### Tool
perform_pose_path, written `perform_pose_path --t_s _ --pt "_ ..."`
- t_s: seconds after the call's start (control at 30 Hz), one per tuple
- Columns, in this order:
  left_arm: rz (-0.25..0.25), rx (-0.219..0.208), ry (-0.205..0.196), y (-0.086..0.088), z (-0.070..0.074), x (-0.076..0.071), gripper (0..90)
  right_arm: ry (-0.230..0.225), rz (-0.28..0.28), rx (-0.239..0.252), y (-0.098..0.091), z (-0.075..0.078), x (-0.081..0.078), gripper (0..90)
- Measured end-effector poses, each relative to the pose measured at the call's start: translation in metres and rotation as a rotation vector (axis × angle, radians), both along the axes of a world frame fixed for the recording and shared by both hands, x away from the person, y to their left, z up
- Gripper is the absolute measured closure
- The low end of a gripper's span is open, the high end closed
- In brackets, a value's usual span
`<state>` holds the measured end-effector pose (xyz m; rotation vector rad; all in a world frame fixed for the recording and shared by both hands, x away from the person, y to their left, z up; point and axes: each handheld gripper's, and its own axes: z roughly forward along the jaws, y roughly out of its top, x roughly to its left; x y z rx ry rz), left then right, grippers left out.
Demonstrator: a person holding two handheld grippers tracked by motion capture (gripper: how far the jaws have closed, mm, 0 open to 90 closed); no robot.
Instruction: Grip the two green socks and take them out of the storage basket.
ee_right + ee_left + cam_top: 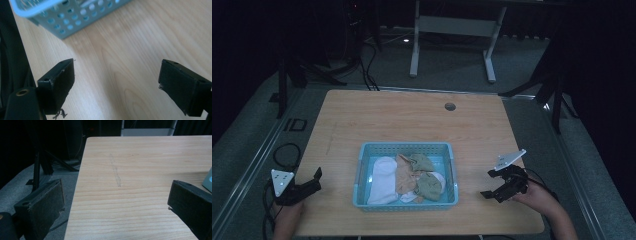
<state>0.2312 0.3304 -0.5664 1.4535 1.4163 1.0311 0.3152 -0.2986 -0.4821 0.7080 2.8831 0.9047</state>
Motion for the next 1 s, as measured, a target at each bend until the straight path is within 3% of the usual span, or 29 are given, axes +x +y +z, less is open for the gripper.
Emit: perform_pose_path --t_s 0.63,1.0 --pt "-0.002 -0.003 0.001 0.0 0.0 0.0 0.3 -0.013 0.116 0.006 0.028 0.038 0.003 14.6" --pt "-0.001 -0.001 0.001 0.0 0.0 0.001 0.3 -0.043 0.176 0.029 0.057 0.06 0.004 15.3"
